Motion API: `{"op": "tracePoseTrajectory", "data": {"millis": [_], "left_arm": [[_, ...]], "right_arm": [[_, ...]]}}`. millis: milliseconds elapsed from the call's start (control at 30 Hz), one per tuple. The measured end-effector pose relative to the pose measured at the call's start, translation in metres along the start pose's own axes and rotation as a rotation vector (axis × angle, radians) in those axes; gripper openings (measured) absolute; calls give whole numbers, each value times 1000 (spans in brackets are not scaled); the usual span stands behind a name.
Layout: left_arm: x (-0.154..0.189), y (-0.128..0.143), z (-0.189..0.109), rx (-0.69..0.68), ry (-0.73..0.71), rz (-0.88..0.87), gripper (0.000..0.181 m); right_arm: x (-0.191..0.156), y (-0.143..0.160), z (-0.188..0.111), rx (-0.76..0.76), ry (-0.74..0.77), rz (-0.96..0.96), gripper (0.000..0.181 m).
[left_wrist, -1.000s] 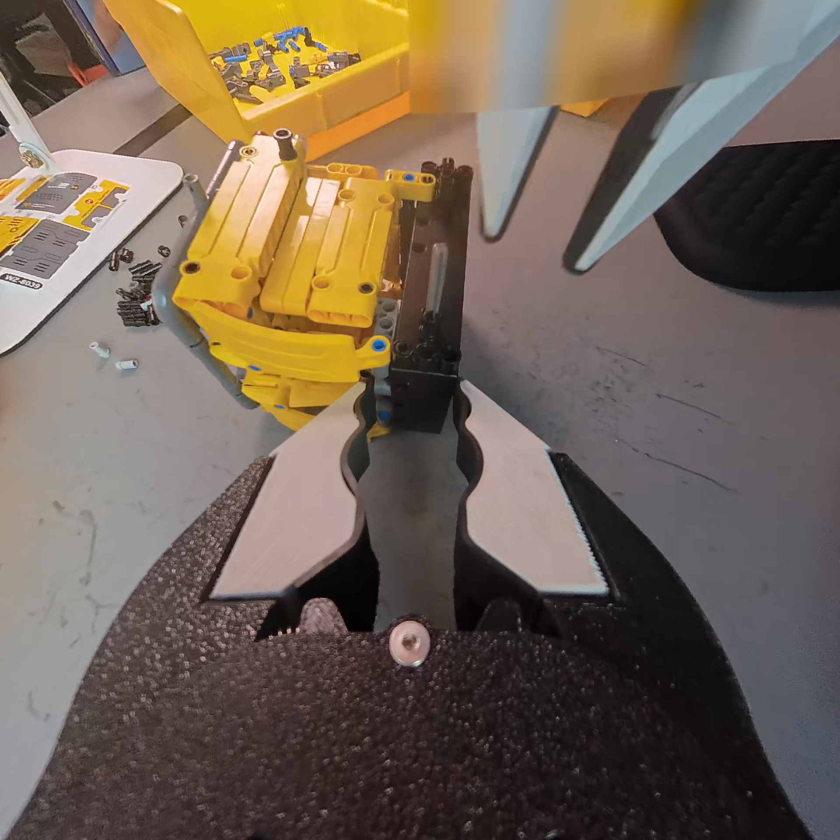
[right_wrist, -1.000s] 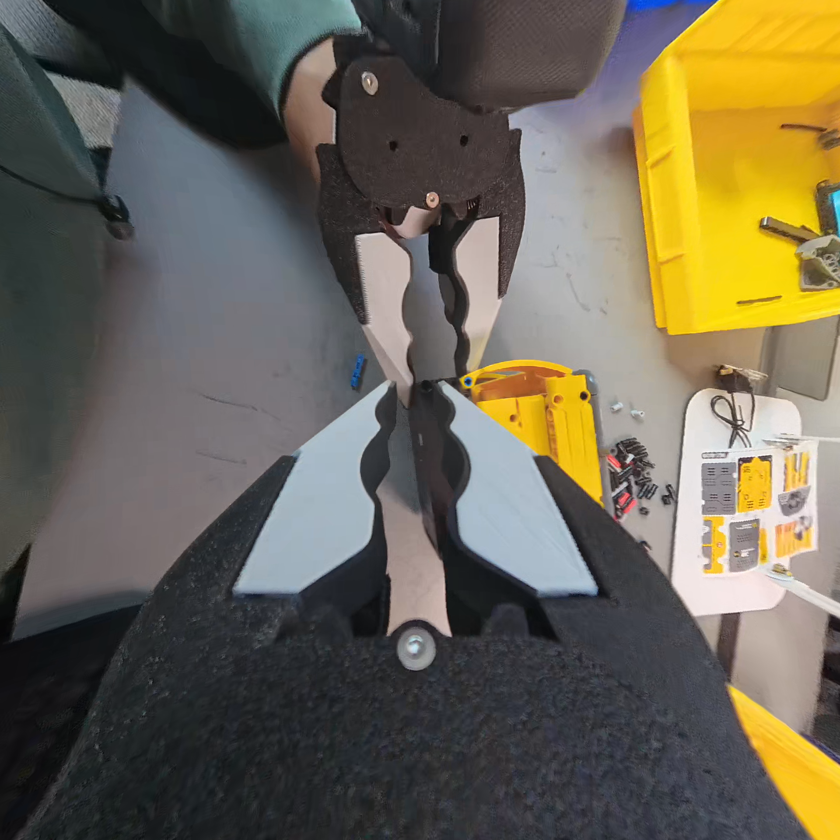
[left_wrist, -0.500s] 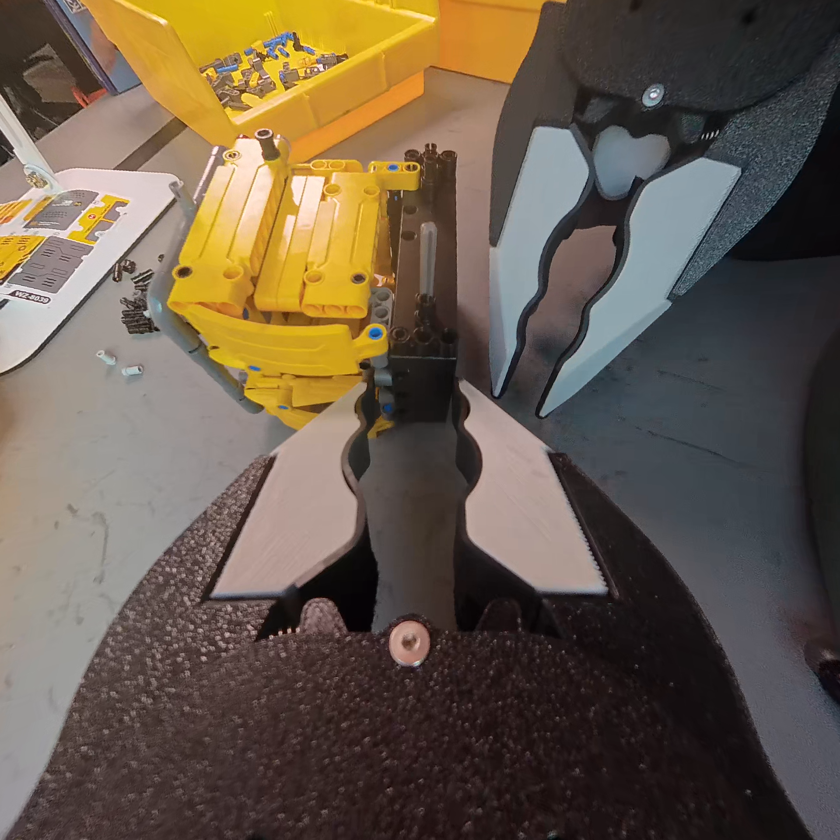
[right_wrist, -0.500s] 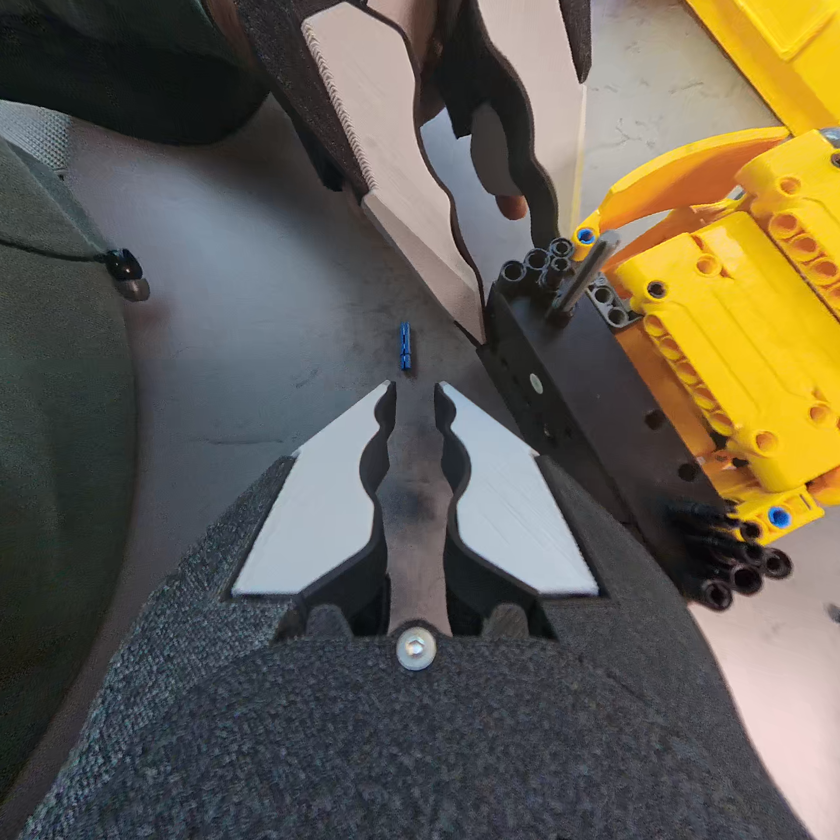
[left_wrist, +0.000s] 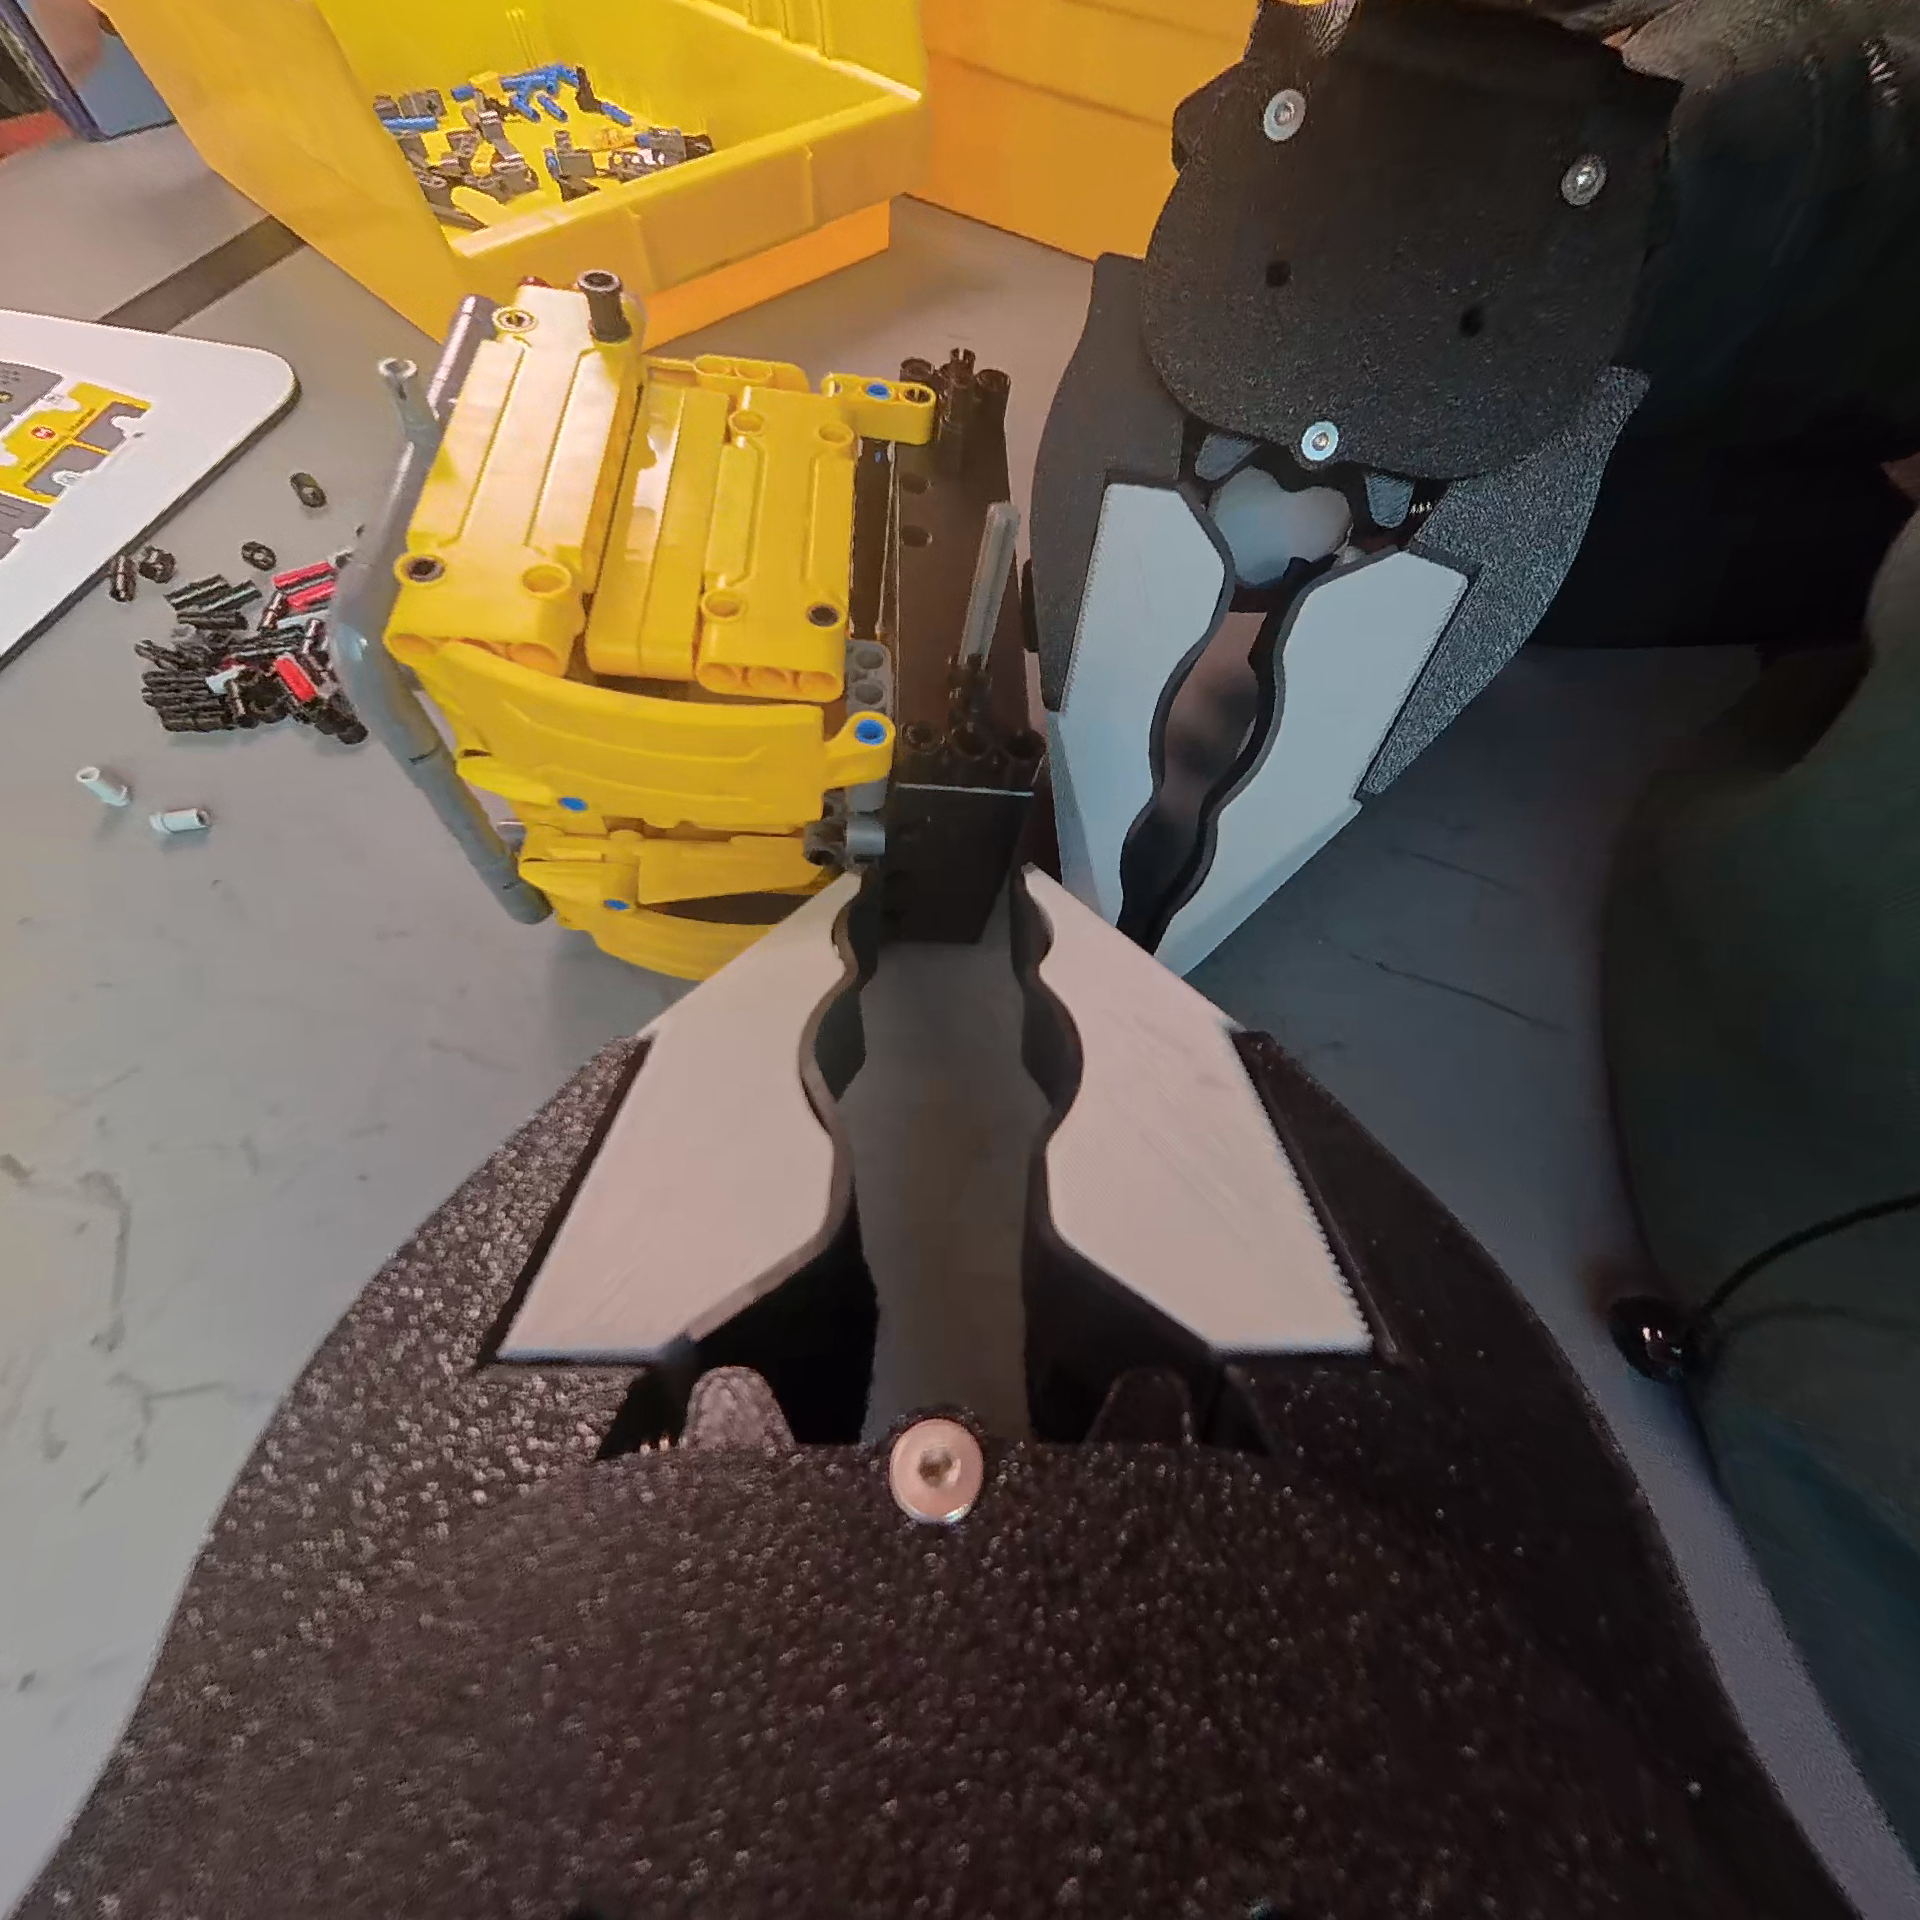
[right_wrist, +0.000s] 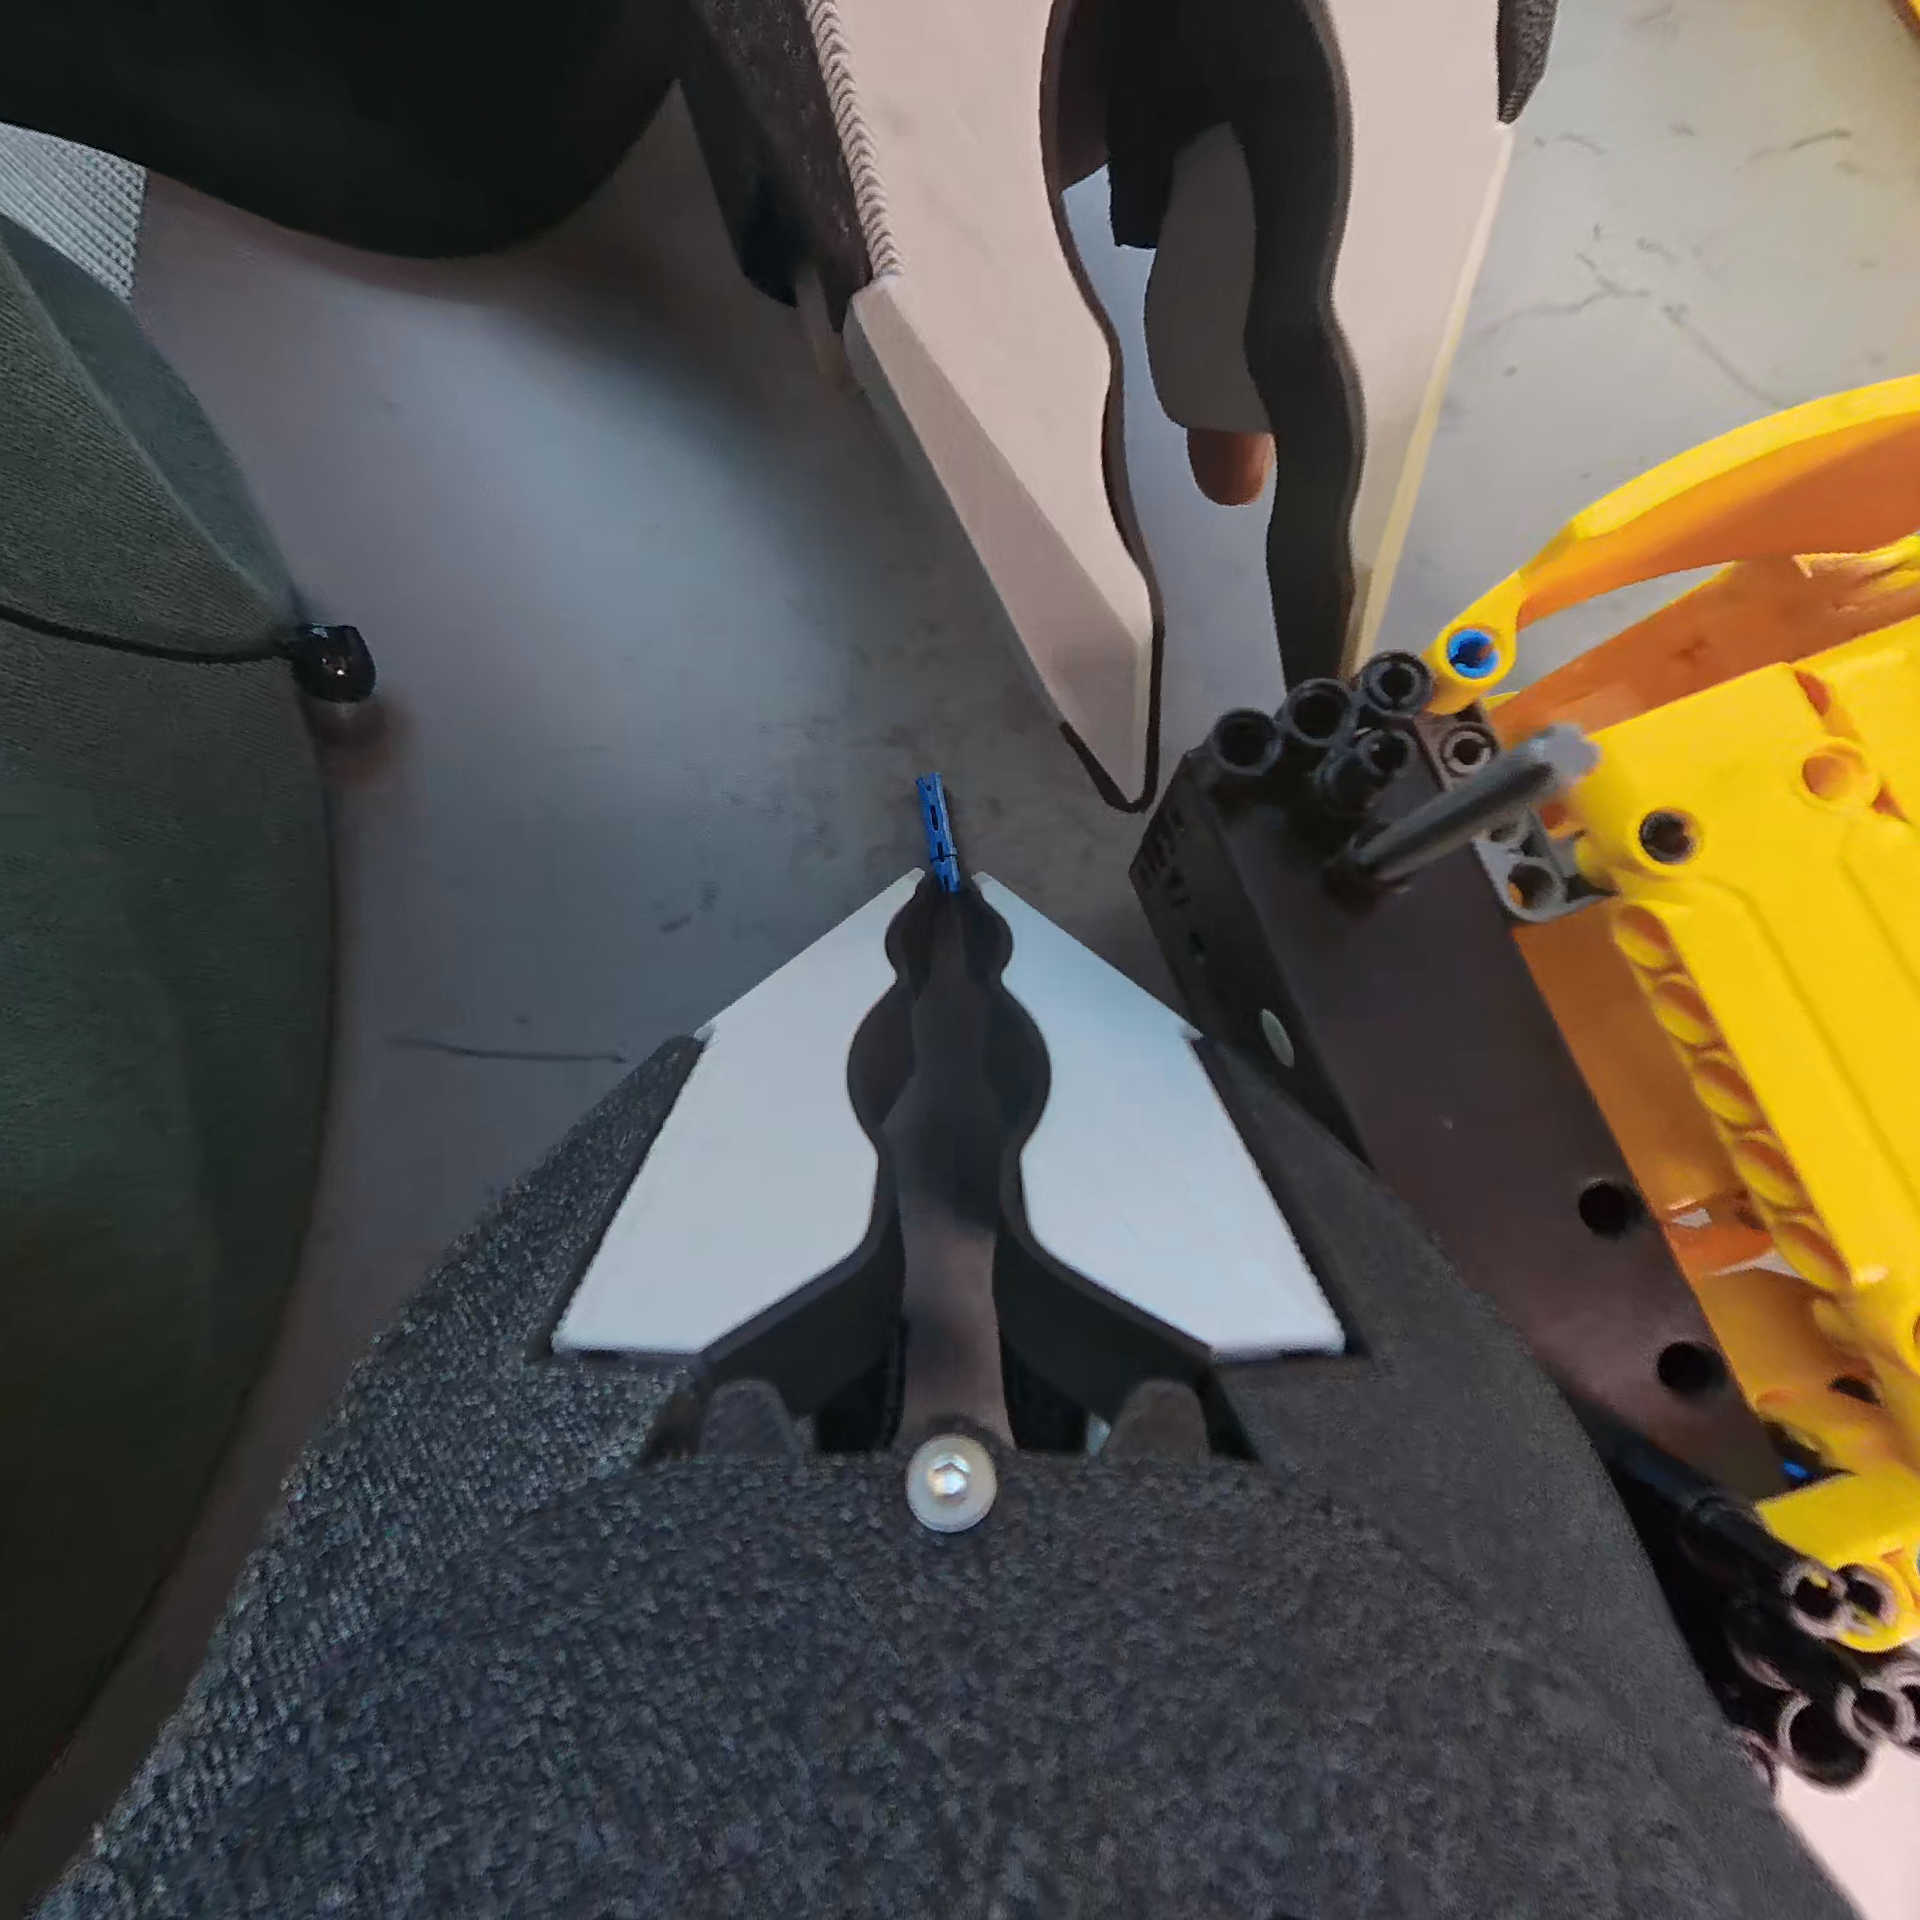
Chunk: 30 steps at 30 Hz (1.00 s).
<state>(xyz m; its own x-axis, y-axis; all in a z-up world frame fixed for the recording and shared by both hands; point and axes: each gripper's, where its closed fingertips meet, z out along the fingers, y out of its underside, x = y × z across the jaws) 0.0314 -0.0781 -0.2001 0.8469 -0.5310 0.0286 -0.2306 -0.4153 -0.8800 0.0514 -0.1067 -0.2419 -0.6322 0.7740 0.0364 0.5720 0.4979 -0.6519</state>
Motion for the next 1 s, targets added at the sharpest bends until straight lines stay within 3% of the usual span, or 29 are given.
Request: {"op": "tracePoseTrajectory", "data": {"millis": [167, 300, 467, 600, 700, 767, 1000], "left_arm": [[16, -1, 1, -6, 71, 27, 21], [47, -1, 7, -23, 189, 90, 33], [60, -1, 2, -47, 252, 105, 26], [73, -17, 3, 7, 274, 106, 22], [75, -18, 7, 1, 253, 122, 4], [73, -16, 7, -4, 223, 143, 3], [80, -46, -13, 215, 309, 101, 3]], "right_arm": [[3, 8, -14, 4, 27, -70, 4], [-4, 13, -44, 65, 21, -97, 4], [-8, 4, -75, 172, 98, -53, 4], [-14, -5, -75, 167, 149, -114, 4], [-20, -15, -73, 178, 153, -147, 4], [-21, -18, -73, 175, 165, -163, 4], [-26, -46, -99, 385, 177, -123, 7]]}}
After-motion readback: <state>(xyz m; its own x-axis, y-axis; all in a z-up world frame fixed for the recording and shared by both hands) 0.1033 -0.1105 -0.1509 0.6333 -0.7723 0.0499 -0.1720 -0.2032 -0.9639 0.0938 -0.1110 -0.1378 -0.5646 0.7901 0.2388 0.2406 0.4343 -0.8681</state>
